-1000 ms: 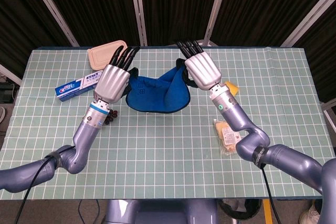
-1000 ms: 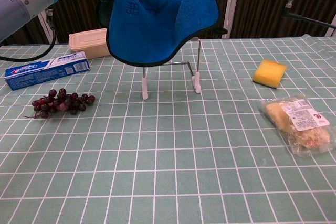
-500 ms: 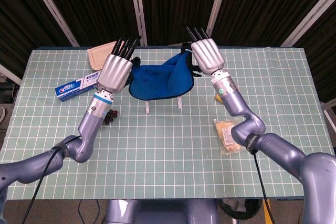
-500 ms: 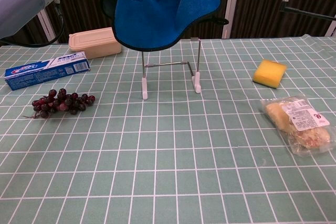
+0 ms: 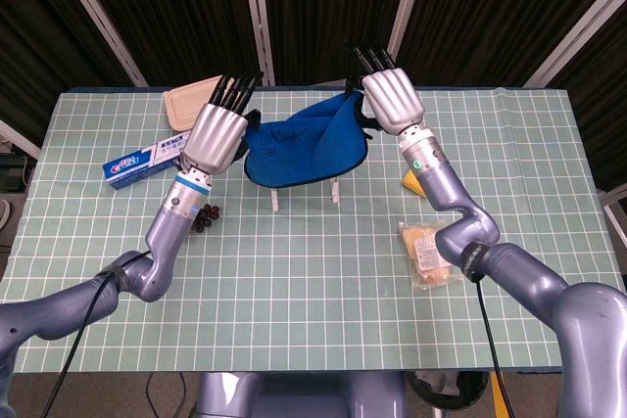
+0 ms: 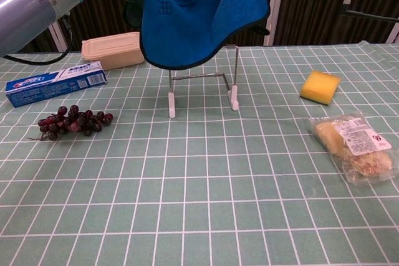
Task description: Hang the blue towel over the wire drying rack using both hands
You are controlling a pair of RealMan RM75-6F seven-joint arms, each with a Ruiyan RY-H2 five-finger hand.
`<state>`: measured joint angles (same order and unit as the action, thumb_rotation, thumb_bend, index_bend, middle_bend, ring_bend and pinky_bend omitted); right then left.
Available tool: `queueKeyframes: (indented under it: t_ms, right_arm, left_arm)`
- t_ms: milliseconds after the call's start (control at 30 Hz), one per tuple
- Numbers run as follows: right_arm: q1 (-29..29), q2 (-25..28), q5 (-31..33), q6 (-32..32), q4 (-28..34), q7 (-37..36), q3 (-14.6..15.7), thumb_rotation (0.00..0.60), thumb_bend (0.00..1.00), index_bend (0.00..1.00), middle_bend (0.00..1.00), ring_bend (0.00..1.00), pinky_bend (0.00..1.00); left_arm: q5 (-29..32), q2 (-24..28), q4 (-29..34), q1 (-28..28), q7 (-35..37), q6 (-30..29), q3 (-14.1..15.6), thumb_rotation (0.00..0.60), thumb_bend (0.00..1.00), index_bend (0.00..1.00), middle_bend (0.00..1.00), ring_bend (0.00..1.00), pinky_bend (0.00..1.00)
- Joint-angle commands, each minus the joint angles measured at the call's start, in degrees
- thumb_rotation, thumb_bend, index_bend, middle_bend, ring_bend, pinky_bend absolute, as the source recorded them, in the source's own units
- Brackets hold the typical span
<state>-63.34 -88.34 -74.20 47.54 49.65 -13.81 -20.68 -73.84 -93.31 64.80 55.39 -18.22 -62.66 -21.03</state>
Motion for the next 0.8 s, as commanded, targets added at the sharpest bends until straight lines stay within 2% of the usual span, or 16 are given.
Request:
queueKeyframes:
  t_ms: [33, 433, 800]
  right_arm:
    - [0.3, -0.4, -0.1, -0.5, -0.6, -0.1, 0.7, 0.6, 0.48, 0.63, 0.02, 0.0, 0.0]
    - [1.0, -4.4, -0.7, -1.6, -5.4, -2.3, 3.4, 0.6, 0.48, 0.63, 0.02, 0.0, 0.0]
    - [1.3, -5.6, -1.4, -1.6, -5.9, -4.1, 4.3, 0.6, 0.48, 0.63, 0.02, 0.0, 0.0]
  left_arm:
    - [0.2, -1.0, -1.0, 0.0, 0.6, 0.3, 0.7, 0.6, 0.52, 0.81, 0.0, 0.0, 0.0]
    - [0.4, -4.7, -6.7, -1.0, 4.5, 1.6, 4.2, 0.6, 0.52, 0.81, 0.0, 0.0, 0.0]
    - [-0.7, -6.0, -9.7, -1.9, 7.7, 1.8, 6.0, 0.6, 0.52, 0.81, 0.0, 0.0, 0.0]
